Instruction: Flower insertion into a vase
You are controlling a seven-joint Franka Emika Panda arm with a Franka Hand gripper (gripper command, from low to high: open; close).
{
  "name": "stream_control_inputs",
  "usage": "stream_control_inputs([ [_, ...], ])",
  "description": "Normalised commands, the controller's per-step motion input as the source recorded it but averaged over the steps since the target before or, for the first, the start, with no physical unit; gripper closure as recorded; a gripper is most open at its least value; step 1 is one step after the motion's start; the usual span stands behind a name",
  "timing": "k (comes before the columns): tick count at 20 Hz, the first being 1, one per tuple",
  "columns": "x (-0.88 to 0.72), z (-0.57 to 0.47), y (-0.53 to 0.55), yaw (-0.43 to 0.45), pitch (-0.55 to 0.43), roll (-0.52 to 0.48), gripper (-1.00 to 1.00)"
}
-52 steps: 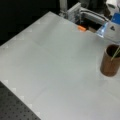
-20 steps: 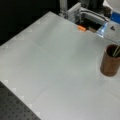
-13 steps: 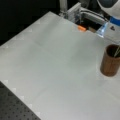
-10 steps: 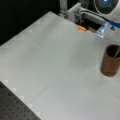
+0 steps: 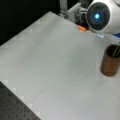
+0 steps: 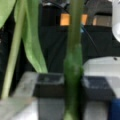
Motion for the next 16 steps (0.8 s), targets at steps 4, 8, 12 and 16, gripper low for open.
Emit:
stream_control_inputs([
  [4,0.46,-0.28,-0.11,0.067,0.096,-0.212,1.0],
  [8,0.39,-0.18,-0.04,0.129,0.073,-0.143,1.0],
  [12,0.33,-0.14,-0.02,0.178,0.036,-0.041,1.0],
  [16,0.27,-0.16,-0.01,0.155,-0.008,-0.014,1.0],
])
